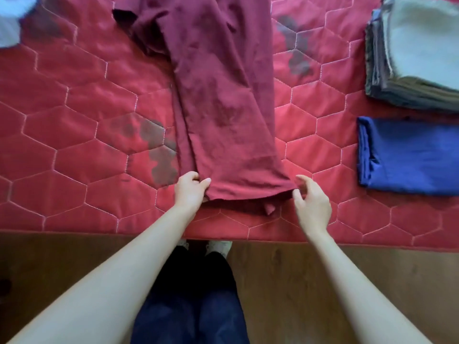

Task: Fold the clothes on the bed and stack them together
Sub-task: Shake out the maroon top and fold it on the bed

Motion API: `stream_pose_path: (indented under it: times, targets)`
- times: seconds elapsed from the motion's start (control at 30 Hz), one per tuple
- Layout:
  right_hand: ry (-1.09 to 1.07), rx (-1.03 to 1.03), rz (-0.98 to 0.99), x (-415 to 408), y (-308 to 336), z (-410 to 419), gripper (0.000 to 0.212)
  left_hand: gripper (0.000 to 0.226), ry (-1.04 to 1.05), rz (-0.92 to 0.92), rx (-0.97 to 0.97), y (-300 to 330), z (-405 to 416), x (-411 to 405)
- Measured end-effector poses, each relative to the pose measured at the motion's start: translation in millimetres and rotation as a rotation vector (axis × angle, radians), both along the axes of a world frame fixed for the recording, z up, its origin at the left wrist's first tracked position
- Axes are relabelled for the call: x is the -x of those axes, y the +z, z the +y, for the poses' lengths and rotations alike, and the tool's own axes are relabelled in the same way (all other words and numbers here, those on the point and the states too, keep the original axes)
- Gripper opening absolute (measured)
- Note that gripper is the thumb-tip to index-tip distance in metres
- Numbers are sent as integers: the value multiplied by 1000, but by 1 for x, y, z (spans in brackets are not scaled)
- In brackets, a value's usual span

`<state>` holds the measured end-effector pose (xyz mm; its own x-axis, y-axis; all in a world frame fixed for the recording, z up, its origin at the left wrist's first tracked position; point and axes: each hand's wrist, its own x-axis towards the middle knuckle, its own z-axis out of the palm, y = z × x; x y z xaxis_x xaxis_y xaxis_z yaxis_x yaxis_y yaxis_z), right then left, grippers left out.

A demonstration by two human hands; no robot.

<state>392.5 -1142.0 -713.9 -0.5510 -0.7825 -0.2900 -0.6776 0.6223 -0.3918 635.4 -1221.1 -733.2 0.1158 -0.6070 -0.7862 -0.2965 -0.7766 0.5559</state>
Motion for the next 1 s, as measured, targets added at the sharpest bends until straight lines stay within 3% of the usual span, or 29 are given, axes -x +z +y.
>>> stream_pose_path:
  times: [0.1,0.17,0.23,0.3,0.37,0.47,0.53,0.6,0.77,0.83,0.93,1.0]
  targets:
    - [28,-105,-99,-9,-5,-5,56,11,32,12,3,-4,3,-11]
    - [74,-122,-55,-15,-1,-16,48,12,81,98,18,2,-2,-15]
    - [30,108,27,-15,15,-26,44,3,102,181,70,12,-11,-20]
    - [-22,438,154,-10,32,-28,38,10,114,195,119,17,-20,-28]
    - [-3,535,279,-8,38,-14,36,12,94,146,123,16,-19,-35]
    - [21,294,238,-12,22,19,37,8,-73,-110,84,2,-4,-39]
    - [65,134,190,-12,7,35,27,16,-190,-351,166,-5,4,-38]
    - [105,52,172,-9,-2,44,20,18,-210,-467,259,-3,8,-36]
    - [139,26,68,-5,-1,59,11,14,-160,-481,227,1,12,-29]
    - [22,51,-25,-3,0,49,10,16,-161,-446,204,5,11,-28]
    - [-203,3,-158,2,-4,13,30,19,-83,-337,160,6,5,-30]
    - [-194,-154,-236,2,-9,-11,33,17,23,-196,128,5,0,-32]
